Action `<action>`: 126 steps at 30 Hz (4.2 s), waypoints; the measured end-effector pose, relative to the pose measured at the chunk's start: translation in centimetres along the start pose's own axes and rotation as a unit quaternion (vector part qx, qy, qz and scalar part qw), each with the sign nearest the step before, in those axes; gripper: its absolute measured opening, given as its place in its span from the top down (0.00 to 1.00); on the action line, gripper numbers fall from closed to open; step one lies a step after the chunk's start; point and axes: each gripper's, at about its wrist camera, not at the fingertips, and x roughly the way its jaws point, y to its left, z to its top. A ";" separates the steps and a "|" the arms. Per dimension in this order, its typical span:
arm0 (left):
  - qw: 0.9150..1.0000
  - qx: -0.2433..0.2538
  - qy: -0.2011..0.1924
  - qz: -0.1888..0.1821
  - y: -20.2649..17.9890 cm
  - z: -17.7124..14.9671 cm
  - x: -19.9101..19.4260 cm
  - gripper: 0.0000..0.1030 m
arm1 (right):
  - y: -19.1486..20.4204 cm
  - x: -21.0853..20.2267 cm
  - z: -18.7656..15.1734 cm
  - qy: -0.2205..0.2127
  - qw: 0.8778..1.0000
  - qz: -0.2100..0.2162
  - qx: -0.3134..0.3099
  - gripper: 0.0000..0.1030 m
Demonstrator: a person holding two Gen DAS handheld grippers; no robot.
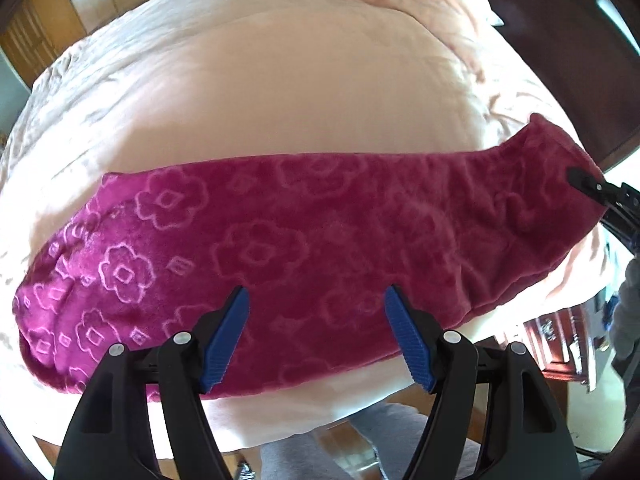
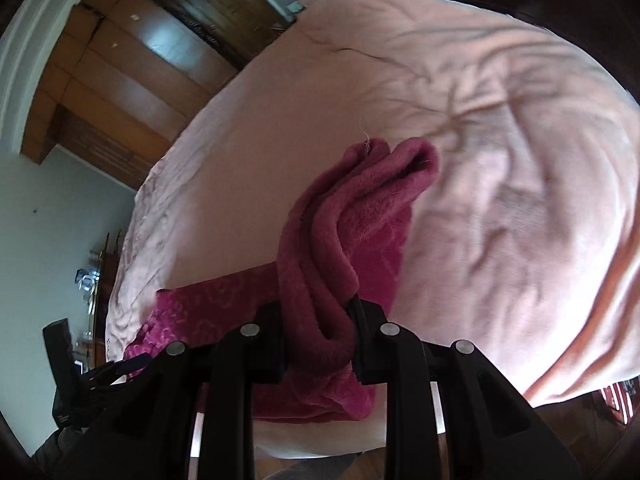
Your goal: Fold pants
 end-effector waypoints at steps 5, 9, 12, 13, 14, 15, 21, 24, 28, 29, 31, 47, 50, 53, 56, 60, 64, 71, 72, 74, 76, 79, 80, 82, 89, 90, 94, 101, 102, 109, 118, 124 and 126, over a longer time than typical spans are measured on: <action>0.999 -0.047 -0.005 -0.004 3.9 0.0 -0.9 0.32 | 6.7 0.8 -0.9 0.019 0.998 0.036 -0.053 0.77; 0.996 -0.087 -0.002 -0.005 7.6 -0.5 -1.0 0.32 | 12.1 2.8 -2.5 0.047 0.992 0.061 -0.100 0.77; 0.994 -0.113 0.001 -0.004 10.3 -1.0 -0.9 0.32 | 15.4 5.0 -4.0 0.074 0.987 0.070 -0.125 0.77; 0.993 -0.120 0.002 -0.004 11.2 -1.2 -0.9 0.32 | 16.3 5.8 -4.6 0.085 0.985 0.072 -0.130 0.77; 0.992 -0.123 0.003 -0.003 11.9 -1.4 -0.9 0.32 | 17.1 6.5 -5.3 0.096 0.983 0.074 -0.136 0.77; 0.992 -0.125 0.004 -0.003 12.6 -1.6 -0.9 0.32 | 18.0 7.5 -6.0 0.108 0.981 0.074 -0.144 0.77; 0.989 -0.146 0.019 -0.001 17.1 -3.0 -0.2 0.32 | 22.3 12.5 -11.0 0.179 0.961 0.072 -0.200 0.77; 0.988 -0.153 0.030 0.001 18.9 -3.8 0.3 0.32 | 23.3 15.0 -13.5 0.206 0.951 0.062 -0.221 0.77; 0.986 -0.159 0.041 0.000 20.8 -4.4 0.9 0.32 | 23.9 17.5 -16.4 0.232 0.941 0.042 -0.242 0.77; 0.986 -0.160 0.043 -0.001 21.3 -4.5 1.0 0.32 | 23.9 18.1 -17.1 0.238 0.938 0.034 -0.248 0.77; 0.986 -0.160 0.046 -0.003 21.7 -4.7 1.2 0.32 | 23.9 19.0 -17.8 0.246 0.936 0.023 -0.253 0.77; 0.988 -0.147 0.051 -0.021 19.1 -4.0 2.0 0.32 | 23.7 17.7 -17.4 0.270 0.930 0.075 -0.237 0.51; 0.988 -0.144 0.048 -0.029 17.3 -3.7 2.1 0.32 | 22.4 16.0 -16.2 0.262 0.935 0.076 -0.227 0.51; 0.988 -0.140 0.047 -0.037 15.4 -3.5 2.4 0.32 | 20.4 14.2 -14.2 0.244 0.943 0.065 -0.215 0.51; 0.988 -0.138 0.046 -0.042 13.3 -3.2 2.8 0.32 | 17.9 13.2 -12.1 0.223 0.953 0.040 -0.203 0.51; 0.989 -0.134 0.051 -0.043 11.2 -3.6 3.6 0.32 | 14.9 12.8 -9.4 0.195 0.962 -0.005 -0.193 0.51; 0.985 -0.154 0.066 -0.029 10.9 -4.6 4.9 0.32 | 13.4 13.1 -7.7 0.186 0.963 -0.027 -0.195 0.51; 0.961 -0.269 0.041 -0.042 15.2 -6.4 6.2 0.27 | 13.4 13.5 -7.5 0.202 0.955 -0.020 -0.217 0.51; 0.958 -0.282 0.034 -0.046 15.9 -6.4 6.1 0.24 | 13.4 13.5 -7.6 0.205 0.953 -0.019 -0.221 0.51; 0.951 -0.302 0.023 -0.063 16.7 -6.2 6.5 0.20 | 13.2 13.6 -7.8 0.209 0.952 -0.018 -0.224 0.51; 0.945 -0.314 0.019 -0.085 17.2 -5.7 7.2 0.17 | 12.9 13.5 -7.7 0.213 0.950 -0.018 -0.226 0.51; 0.943 -0.317 0.026 -0.096 17.3 -4.7 8.6 0.14 | 13.1 13.5 -7.8 0.215 0.949 -0.020 -0.229 0.51; 0.943 -0.314 0.031 -0.101 17.3 -4.2 8.8 0.11 | 13.1 13.5 -7.8 0.215 0.949 -0.021 -0.230 0.51; 0.946 -0.304 0.037 -0.110 17.1 -3.7 9.3 0.11 | 13.1 13.3 -7.8 0.215 0.949 -0.023 -0.231 0.51; 0.958 -0.254 0.063 -0.115 14.6 -1.3 9.8 0.58 | 13.5 13.5 -8.0 0.212 0.952 -0.034 -0.221 0.51; 0.960 -0.249 0.060 -0.116 14.4 -1.0 9.6 0.69 | 13.7 13.7 -8.1 0.211 0.952 -0.036 -0.219 0.51; 0.966 -0.224 0.036 -0.122 14.6 -0.6 7.3 0.80 | 14.5 13.9 -8.3 0.207 0.954 -0.042 -0.214 0.51; 0.971 -0.213 -0.027 -0.108 18.5 -1.1 1.8 0.81 | 16.4 13.2 -8.3 0.186 0.960 -0.049 -0.205 0.51; 0.971 -0.214 -0.024 -0.108 19.3 -1.4 1.7 0.81 | 16.8 13.3 -8.3 0.183 0.960 -0.048 -0.204 0.51; 0.965 -0.238 0.042 -0.105 22.6 -3.4 5.5 0.73 | 21.2 16.1 -8.7 0.173 0.955 -0.043 -0.235 0.51; 0.981 -0.185 0.026 -0.059 23.3 -2.7 5.6 0.38 | 21.3 23.9 -7.7 0.185 0.943 -0.123 -0.248 0.51; 0.980 -0.187 0.025 -0.058 25.1 -6.0 4.1 0.38 | 21.7 24.2 -8.3 0.179 0.939 -0.139 -0.257 0.51; 0.978 -0.198 0.026 -0.060 25.7 -7.1 3.6 0.38 | 22.4 23.3 -8.6 0.167 0.940 -0.139 -0.262 0.51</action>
